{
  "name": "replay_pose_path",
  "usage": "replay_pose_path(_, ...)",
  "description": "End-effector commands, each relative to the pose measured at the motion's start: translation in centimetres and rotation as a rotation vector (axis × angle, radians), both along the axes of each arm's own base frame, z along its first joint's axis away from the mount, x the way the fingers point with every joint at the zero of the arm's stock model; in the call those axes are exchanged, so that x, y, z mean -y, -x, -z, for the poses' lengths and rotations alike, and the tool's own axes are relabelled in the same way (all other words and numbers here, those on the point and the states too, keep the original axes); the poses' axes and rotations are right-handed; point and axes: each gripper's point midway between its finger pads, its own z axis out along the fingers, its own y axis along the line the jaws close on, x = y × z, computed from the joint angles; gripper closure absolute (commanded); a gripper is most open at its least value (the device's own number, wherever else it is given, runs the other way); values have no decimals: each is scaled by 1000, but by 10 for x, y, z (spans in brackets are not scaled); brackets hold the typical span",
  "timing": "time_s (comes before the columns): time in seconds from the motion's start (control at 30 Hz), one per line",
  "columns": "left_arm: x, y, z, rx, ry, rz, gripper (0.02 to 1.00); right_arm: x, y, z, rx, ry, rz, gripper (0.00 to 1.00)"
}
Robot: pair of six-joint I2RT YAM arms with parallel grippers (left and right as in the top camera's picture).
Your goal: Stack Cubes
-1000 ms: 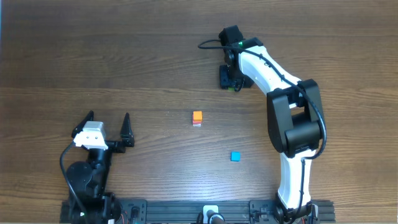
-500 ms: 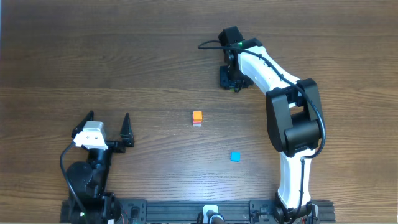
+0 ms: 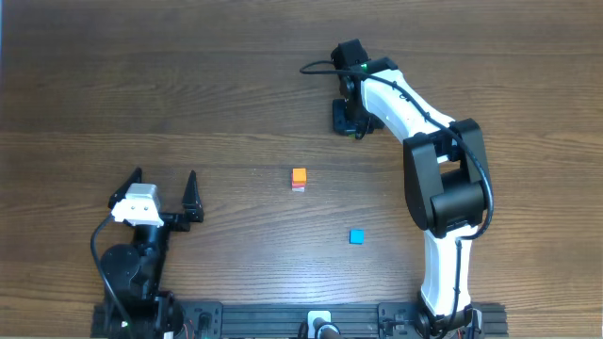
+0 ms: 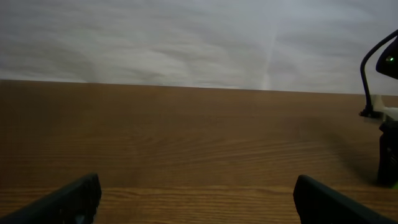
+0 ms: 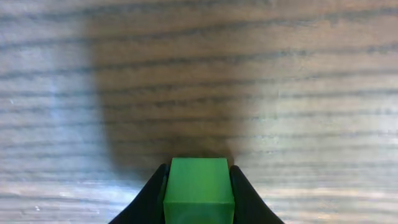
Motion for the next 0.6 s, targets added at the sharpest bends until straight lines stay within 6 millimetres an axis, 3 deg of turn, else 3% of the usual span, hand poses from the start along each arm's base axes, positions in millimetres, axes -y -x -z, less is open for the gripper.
replay_pose_path(0.03, 1, 0, 1, 2, -10, 8, 20, -1, -4, -19, 10, -7, 8, 969)
replay_pose_path(0.27, 1, 0, 1, 2, -10, 8, 20, -29, 6, -81, 49, -49, -52, 989)
replay_pose_path(0.4, 1, 0, 1, 2, -10, 8, 18, -67, 28, -118, 56, -56, -151, 989)
replay_pose_path(0.6, 1, 0, 1, 2, -10, 8, 18, -116, 50, -137, 80, -82, -211, 989)
